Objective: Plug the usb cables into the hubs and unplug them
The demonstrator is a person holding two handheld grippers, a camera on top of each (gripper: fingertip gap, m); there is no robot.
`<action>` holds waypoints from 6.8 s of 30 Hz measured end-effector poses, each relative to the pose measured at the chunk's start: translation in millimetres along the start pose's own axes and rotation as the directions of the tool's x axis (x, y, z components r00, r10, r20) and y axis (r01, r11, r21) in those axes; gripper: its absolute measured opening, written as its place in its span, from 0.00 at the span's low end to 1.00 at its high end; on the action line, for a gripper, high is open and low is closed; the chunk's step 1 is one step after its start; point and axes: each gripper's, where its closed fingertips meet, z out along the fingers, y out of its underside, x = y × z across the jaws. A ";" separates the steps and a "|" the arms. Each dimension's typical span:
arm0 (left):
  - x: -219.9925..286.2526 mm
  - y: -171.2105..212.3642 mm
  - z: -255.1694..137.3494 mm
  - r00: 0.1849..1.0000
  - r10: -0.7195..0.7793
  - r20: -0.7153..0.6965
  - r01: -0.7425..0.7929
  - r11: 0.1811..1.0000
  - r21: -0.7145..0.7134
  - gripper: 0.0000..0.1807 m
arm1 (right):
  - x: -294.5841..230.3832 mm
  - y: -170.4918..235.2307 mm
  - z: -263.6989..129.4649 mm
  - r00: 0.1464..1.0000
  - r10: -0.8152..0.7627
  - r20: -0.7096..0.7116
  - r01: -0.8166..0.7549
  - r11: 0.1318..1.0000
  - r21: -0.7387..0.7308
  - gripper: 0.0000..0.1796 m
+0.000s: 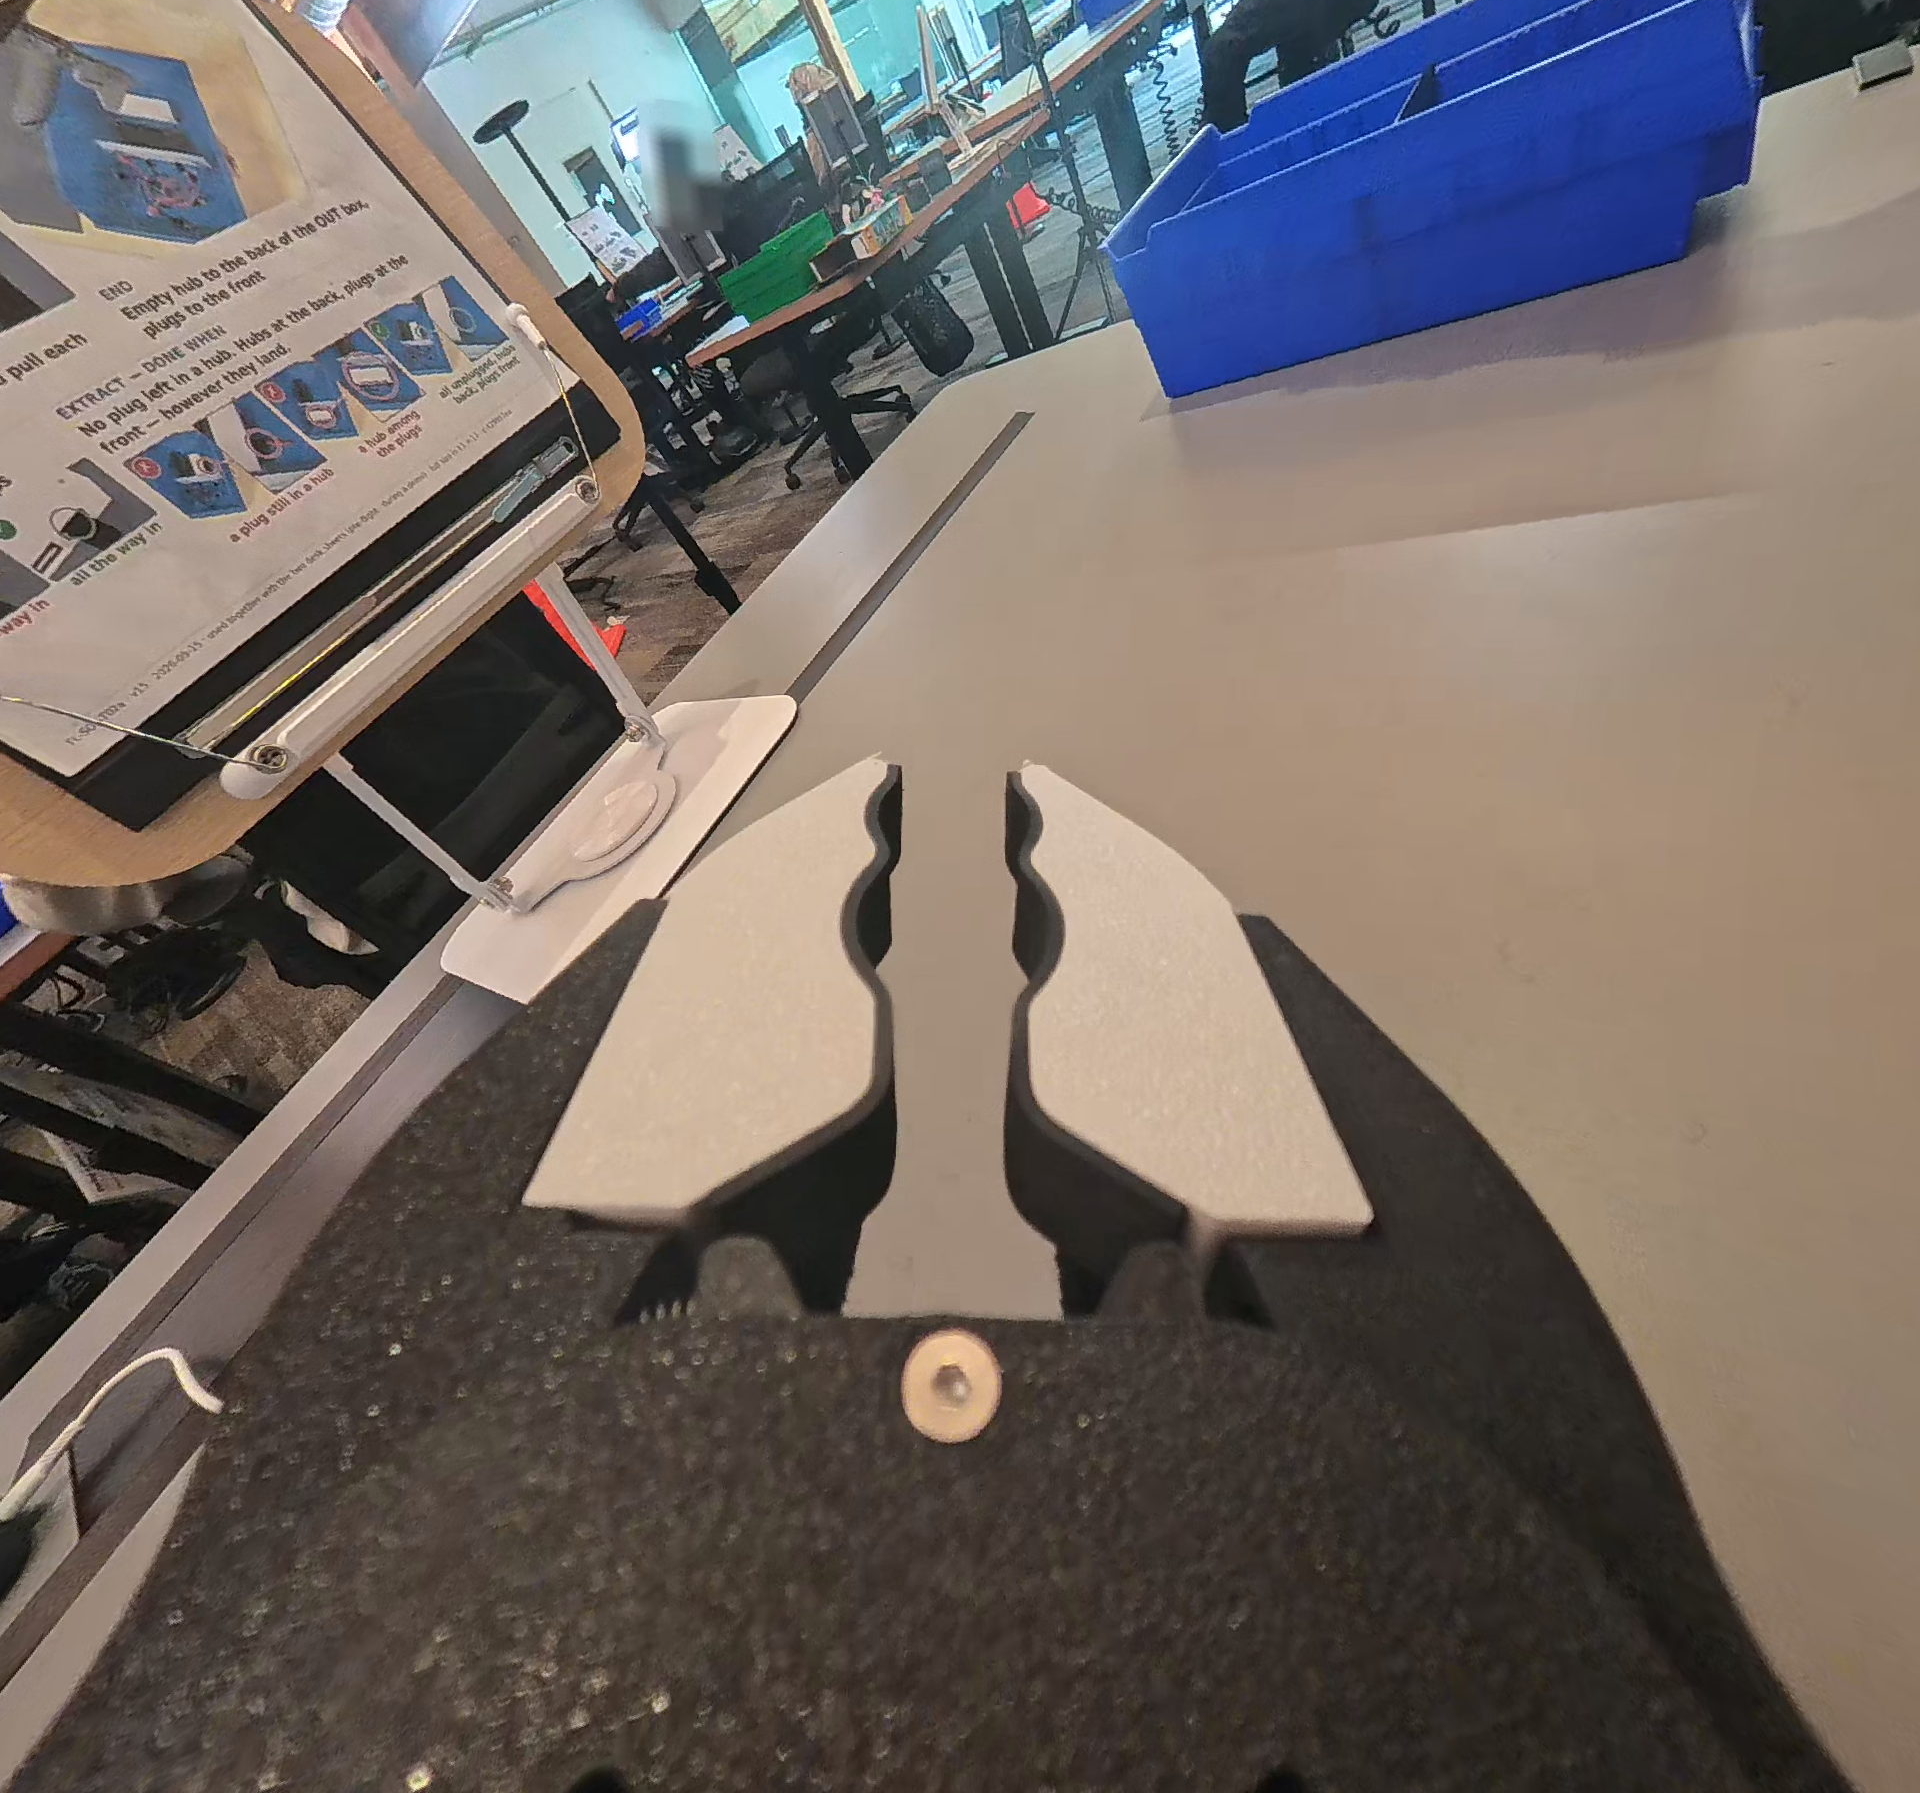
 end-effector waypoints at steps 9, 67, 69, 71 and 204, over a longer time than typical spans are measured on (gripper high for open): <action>-0.3 -0.5 -0.3 1.000 -0.002 0.001 0.002 1.000 0.003 0.10 | -49.2 17.4 3.9 0.989 -0.130 0.076 0.134 0.990 -0.052 0.27; -114.8 100.0 -71.5 0.662 -0.575 0.481 0.631 0.774 0.059 0.38 | -94.2 258.6 46.8 0.900 -0.422 0.109 0.432 0.897 -0.095 0.52; -114.9 100.5 -71.5 0.663 -0.576 0.478 0.631 0.774 0.057 0.38 | -92.9 257.9 47.1 0.901 -0.420 0.107 0.429 0.898 -0.093 0.52; -114.8 100.7 -71.4 0.664 -0.578 0.474 0.632 0.773 0.057 0.37 | -91.9 257.1 47.0 0.904 -0.415 0.105 0.424 0.901 -0.090 0.52; -152.4 283.7 -384.0 0.884 -0.467 0.004 -0.066 -0.133 -0.989 0.37 | -141.7 264.9 40.7 0.833 -0.435 0.343 0.471 0.882 -0.023 0.52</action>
